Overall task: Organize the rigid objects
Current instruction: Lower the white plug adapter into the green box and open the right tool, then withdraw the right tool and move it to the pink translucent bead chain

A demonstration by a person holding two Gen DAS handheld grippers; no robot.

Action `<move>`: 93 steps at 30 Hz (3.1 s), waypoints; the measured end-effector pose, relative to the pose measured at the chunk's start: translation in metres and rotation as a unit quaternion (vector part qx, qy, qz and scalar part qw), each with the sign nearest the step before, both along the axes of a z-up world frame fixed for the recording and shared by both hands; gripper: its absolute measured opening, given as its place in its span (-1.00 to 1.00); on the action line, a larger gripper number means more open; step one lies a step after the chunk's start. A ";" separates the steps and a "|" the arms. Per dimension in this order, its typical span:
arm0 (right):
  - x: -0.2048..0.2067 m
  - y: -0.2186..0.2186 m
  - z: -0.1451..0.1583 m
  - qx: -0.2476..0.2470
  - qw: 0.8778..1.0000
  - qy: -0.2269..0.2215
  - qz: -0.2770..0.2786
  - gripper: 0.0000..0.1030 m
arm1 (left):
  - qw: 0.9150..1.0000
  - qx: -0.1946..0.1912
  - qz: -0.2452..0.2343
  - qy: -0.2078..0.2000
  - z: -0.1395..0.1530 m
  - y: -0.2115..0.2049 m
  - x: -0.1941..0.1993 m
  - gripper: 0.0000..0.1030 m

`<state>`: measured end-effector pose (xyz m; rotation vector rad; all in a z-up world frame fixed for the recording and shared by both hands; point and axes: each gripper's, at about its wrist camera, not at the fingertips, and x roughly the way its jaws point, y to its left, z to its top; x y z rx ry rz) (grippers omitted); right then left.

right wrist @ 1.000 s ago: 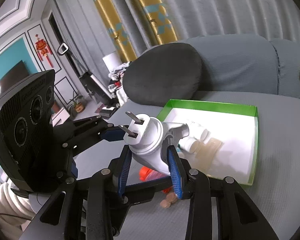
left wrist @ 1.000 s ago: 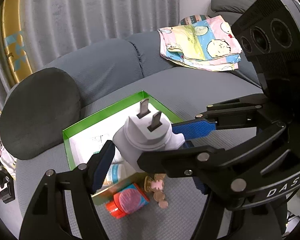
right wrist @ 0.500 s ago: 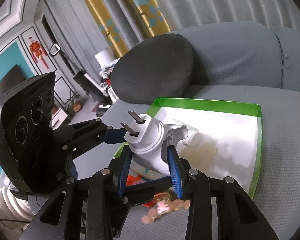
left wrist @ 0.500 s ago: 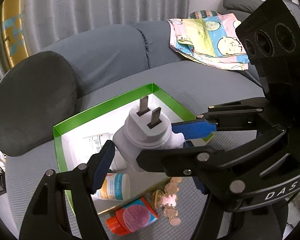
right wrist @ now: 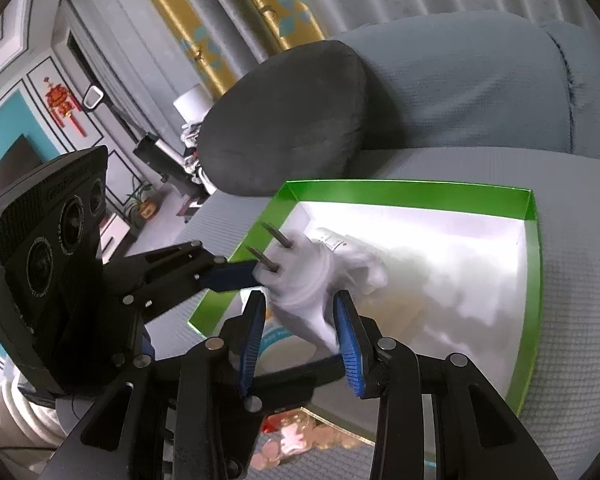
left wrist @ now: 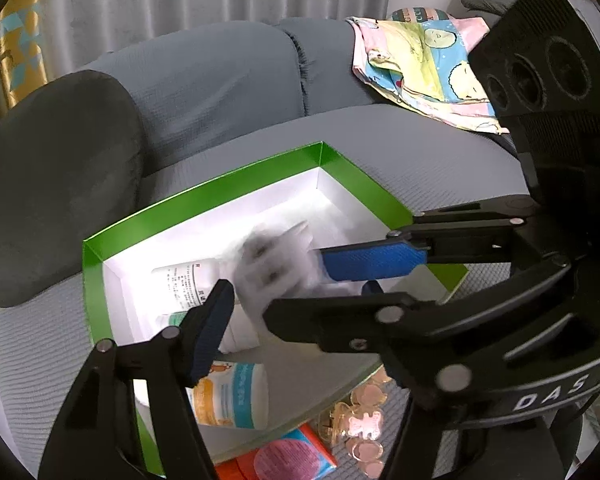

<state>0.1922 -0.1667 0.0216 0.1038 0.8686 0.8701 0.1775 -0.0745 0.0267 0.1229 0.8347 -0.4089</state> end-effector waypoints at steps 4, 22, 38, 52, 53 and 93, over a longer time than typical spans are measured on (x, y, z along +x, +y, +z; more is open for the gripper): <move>0.008 0.006 -0.007 0.008 1.000 0.009 0.007 -0.28 | 1.000 -0.007 -0.002 0.001 0.001 0.001 0.004 0.19; 0.026 -0.036 -0.014 -0.008 0.991 0.028 -0.128 0.25 | 0.995 0.007 0.086 0.041 -0.010 0.031 0.010 0.97; -0.046 -0.057 0.014 -0.058 0.987 -0.041 -0.145 0.50 | 0.991 -0.006 0.134 0.011 0.013 0.043 -0.045 0.98; -0.114 -0.064 -0.001 -0.050 0.992 -0.003 -0.119 0.62 | 0.977 -0.069 0.199 0.045 0.002 0.067 -0.128 0.98; -0.117 -0.065 -0.004 -0.050 0.992 0.001 -0.118 0.62 | 0.974 -0.077 0.207 0.055 -0.003 0.070 -0.135 0.98; -0.085 -0.063 -0.059 -0.011 0.993 0.071 -0.096 0.62 | 0.964 -0.063 0.238 0.100 -0.057 0.017 -0.124 0.98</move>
